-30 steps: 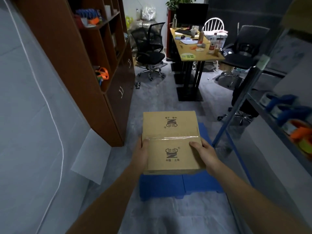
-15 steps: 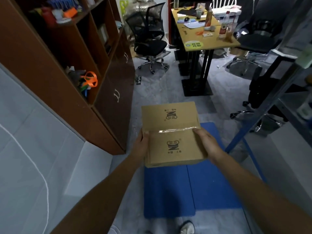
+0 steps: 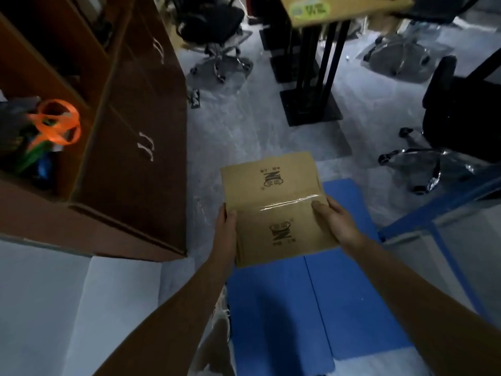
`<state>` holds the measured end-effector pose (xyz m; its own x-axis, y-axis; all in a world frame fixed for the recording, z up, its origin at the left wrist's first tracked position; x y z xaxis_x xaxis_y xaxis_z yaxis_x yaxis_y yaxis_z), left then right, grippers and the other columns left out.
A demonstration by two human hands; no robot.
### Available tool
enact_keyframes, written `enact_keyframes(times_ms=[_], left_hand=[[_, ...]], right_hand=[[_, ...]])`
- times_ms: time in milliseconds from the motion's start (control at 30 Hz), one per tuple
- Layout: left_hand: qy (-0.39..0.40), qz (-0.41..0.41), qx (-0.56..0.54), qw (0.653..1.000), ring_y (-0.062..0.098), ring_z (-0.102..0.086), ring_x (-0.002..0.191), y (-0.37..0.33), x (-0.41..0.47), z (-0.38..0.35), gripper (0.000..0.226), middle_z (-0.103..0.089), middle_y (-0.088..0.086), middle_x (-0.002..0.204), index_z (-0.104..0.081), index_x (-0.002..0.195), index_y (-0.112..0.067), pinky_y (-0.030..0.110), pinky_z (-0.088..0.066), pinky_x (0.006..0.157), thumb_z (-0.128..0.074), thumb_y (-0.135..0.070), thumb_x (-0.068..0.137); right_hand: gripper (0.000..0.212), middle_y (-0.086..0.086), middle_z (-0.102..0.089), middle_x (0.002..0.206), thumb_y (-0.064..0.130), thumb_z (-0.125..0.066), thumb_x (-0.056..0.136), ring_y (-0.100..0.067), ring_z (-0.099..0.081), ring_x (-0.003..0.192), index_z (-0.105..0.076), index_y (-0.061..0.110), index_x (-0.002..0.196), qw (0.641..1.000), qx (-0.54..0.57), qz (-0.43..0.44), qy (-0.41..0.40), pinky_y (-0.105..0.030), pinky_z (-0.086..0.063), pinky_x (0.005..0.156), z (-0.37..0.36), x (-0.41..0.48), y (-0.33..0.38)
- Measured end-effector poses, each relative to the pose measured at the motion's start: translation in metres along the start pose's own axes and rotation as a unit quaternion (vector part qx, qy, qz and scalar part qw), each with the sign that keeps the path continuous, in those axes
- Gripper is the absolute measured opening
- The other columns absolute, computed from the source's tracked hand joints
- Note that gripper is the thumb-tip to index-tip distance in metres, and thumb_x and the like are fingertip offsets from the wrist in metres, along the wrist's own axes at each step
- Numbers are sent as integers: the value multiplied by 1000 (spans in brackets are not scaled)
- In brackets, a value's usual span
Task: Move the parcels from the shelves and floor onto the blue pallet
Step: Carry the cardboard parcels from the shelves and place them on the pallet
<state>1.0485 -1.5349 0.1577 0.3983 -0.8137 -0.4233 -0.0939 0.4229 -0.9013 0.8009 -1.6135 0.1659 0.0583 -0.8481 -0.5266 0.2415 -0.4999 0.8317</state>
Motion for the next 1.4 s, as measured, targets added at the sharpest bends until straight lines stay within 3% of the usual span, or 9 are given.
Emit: enact_keyframes(times_ms=[167, 333, 433, 667, 833, 933, 1067, 1200, 1400], left_hand=[[36, 72, -18, 997, 16, -55, 122, 100, 133, 1, 48, -54, -5, 139, -41, 144, -36, 44, -46, 100, -36, -55, 101], [16, 127, -28, 991, 3, -67, 100, 202, 227, 6, 35, -66, -18, 120, -48, 133, -46, 28, -56, 79, -37, -55, 101], [20, 164, -35, 986, 15, -61, 113, 260, 263, 1, 48, -58, -5, 134, -38, 145, -40, 42, -50, 95, -34, -57, 100], [27, 179, -13, 983, 1, -56, 107, 339, 313, -12, 50, -51, -8, 141, -28, 150, -43, 19, -45, 73, -31, -55, 101], [36, 180, 26, 983, -11, -53, 94, 372, 319, -11, 48, -51, -13, 135, -24, 151, -46, 14, -41, 70, -30, -51, 103], [49, 168, 69, 982, -18, -52, 88, 371, 325, -11, 46, -54, -21, 126, -27, 148, -48, 9, -36, 68, -33, -50, 102], [56, 168, 118, 977, 2, -55, 101, 353, 322, -9, 46, -54, -8, 137, -31, 149, -43, 21, -40, 81, -35, -46, 103], [10, 111, 172, 979, 12, -31, 142, 289, 300, -12, 51, -26, -6, 159, -29, 152, -34, 32, -28, 116, -43, -27, 103], [95, -31, 220, 970, 3, -22, 143, 110, 220, -79, 52, -23, -7, 160, -35, 150, -26, 9, -18, 109, -51, -19, 100]], right_hand=[[24, 9, -68, 108, 29, -57, 95, -12, -63, 95, -64, 35, 117, 998, 9, -52, -17, -27, -48, 72, -52, 121, -74], [33, 0, -64, 121, 25, -57, 97, -20, -59, 108, -60, 26, 129, 997, -25, -78, -15, -39, -47, 98, -100, 226, -154], [24, 2, -66, 108, 17, -53, 98, -13, -59, 93, -62, 21, 120, 994, -24, -99, -35, -27, -47, 77, -121, 265, -202], [35, -1, -62, 125, 20, -53, 99, -21, -58, 110, -56, 24, 133, 990, -50, -122, -52, -38, -46, 96, -136, 322, -278], [32, -4, -63, 123, 14, -53, 97, -25, -59, 111, -59, 24, 127, 989, -71, -124, -40, -36, -47, 88, -141, 343, -301], [33, -3, -64, 120, 12, -52, 97, -23, -61, 105, -58, 30, 124, 990, -78, -112, -40, -33, -49, 79, -139, 352, -305], [44, -8, -56, 136, 19, -53, 98, -26, -55, 119, -47, 23, 141, 985, -130, -109, -25, -41, -46, 98, -139, 347, -300], [65, -10, -37, 152, 28, -63, 93, -24, -39, 138, -34, 11, 149, 976, -162, -115, -86, -38, -35, 111, -122, 310, -262], [61, -6, -47, 142, 26, -67, 91, -22, -58, 105, -41, 11, 144, 985, -162, -35, -55, -2, -42, 58, -60, 222, -110]])
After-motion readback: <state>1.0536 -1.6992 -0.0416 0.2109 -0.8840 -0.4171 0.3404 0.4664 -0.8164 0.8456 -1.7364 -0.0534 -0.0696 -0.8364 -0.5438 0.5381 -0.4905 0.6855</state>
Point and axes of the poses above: each hand's wrist, its own x-axis towards the middle knuckle, its own z-axis out of the back of the hand, y = z × x, the point moved 6 cm from there along x, towards the middle knuckle
